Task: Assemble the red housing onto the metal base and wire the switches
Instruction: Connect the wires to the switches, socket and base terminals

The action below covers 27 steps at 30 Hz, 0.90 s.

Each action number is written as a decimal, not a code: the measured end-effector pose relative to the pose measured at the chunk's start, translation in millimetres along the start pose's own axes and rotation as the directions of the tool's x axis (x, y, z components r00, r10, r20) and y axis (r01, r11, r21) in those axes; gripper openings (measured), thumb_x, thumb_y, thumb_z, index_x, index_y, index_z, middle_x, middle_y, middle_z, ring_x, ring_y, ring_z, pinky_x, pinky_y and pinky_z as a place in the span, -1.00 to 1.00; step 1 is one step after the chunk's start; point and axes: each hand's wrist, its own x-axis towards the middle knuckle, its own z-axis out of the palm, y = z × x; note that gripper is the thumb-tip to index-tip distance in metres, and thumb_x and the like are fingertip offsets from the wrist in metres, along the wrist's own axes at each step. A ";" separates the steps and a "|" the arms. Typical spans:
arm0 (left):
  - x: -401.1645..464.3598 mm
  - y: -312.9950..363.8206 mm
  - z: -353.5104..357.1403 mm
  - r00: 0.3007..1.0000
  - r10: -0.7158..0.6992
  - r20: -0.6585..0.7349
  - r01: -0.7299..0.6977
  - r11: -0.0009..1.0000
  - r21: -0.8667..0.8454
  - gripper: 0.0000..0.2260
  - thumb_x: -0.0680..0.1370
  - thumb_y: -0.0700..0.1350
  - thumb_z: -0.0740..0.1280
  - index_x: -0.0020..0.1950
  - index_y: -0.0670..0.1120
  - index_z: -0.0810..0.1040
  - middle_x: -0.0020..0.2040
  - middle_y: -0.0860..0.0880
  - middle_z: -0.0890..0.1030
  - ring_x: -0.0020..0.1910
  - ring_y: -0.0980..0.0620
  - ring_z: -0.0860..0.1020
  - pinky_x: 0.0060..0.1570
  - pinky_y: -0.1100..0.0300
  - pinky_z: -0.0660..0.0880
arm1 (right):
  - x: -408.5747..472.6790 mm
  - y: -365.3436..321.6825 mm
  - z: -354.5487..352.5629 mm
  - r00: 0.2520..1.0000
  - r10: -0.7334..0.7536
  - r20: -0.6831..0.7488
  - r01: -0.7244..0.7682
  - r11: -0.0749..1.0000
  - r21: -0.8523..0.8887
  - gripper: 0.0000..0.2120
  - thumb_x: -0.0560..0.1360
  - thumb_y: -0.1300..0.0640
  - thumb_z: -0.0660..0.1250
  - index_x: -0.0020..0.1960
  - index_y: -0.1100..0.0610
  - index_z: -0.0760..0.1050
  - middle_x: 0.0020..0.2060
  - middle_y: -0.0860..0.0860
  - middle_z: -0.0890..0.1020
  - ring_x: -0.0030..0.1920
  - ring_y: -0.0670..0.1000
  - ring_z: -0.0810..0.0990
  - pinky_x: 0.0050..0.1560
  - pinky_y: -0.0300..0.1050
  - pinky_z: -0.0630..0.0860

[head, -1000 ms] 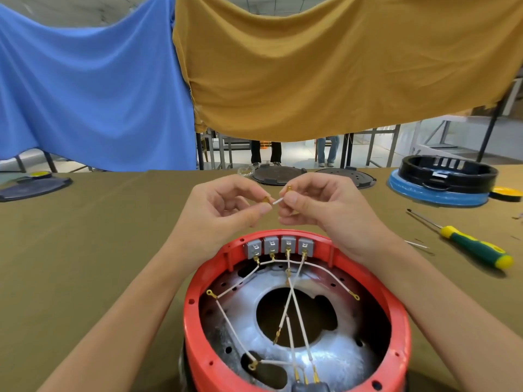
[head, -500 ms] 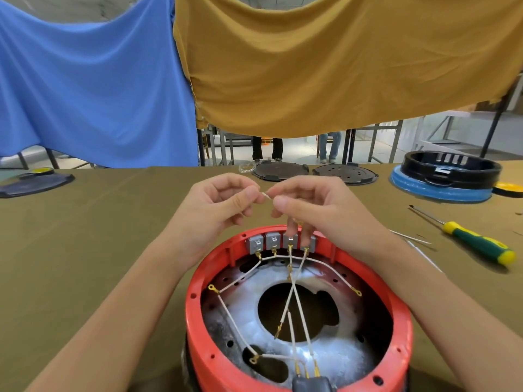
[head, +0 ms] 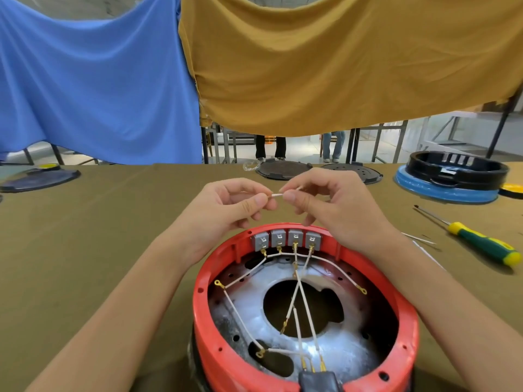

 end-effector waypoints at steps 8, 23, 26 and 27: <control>-0.9 -0.4 -1.1 0.994 0.108 0.034 -0.113 0.966 0.233 -0.92 0.48 -0.09 0.42 -0.06 -0.06 0.64 -0.16 -0.03 0.73 -0.26 0.12 0.60 -0.22 0.30 0.51 | 0.1 -1.5 0.1 0.988 0.026 0.154 -0.019 0.998 -0.053 -0.88 0.52 0.27 0.41 -0.19 0.16 0.60 -0.18 0.03 0.60 -0.23 0.03 0.61 -0.31 -0.10 0.63; -3.9 -2.1 -17.1 0.948 -0.282 0.150 0.186 0.869 0.458 -0.69 0.48 0.01 0.46 0.21 0.13 0.57 0.10 0.12 0.66 0.11 0.10 0.65 0.13 0.05 0.58 | -0.7 -4.5 1.4 0.975 0.029 0.219 0.030 0.965 -0.261 -0.97 0.48 0.17 0.46 -0.12 0.05 0.66 -0.11 -0.11 0.56 -0.21 -0.04 0.55 -0.09 0.01 0.57; -3.5 -2.0 -13.7 0.951 -0.281 0.132 0.192 0.867 0.460 -0.67 0.42 0.02 0.45 0.19 0.10 0.58 0.10 0.06 0.67 0.07 0.05 0.66 0.08 0.04 0.61 | 1.6 -8.9 1.1 0.952 0.073 0.299 0.033 0.942 -0.334 -0.94 0.47 0.14 0.47 -0.15 -0.01 0.66 -0.12 -0.15 0.57 -0.16 -0.07 0.59 -0.08 -0.09 0.59; -3.3 -1.9 -13.2 0.952 -0.277 0.131 0.188 0.865 0.465 -0.68 0.44 -0.01 0.47 0.18 0.09 0.58 0.10 0.05 0.66 0.06 0.05 0.66 0.06 0.05 0.61 | 1.2 -10.0 0.5 0.939 0.092 0.332 0.043 0.925 -0.378 -0.93 0.46 0.12 0.47 -0.17 -0.04 0.66 -0.13 -0.16 0.57 -0.15 -0.09 0.60 -0.08 -0.12 0.58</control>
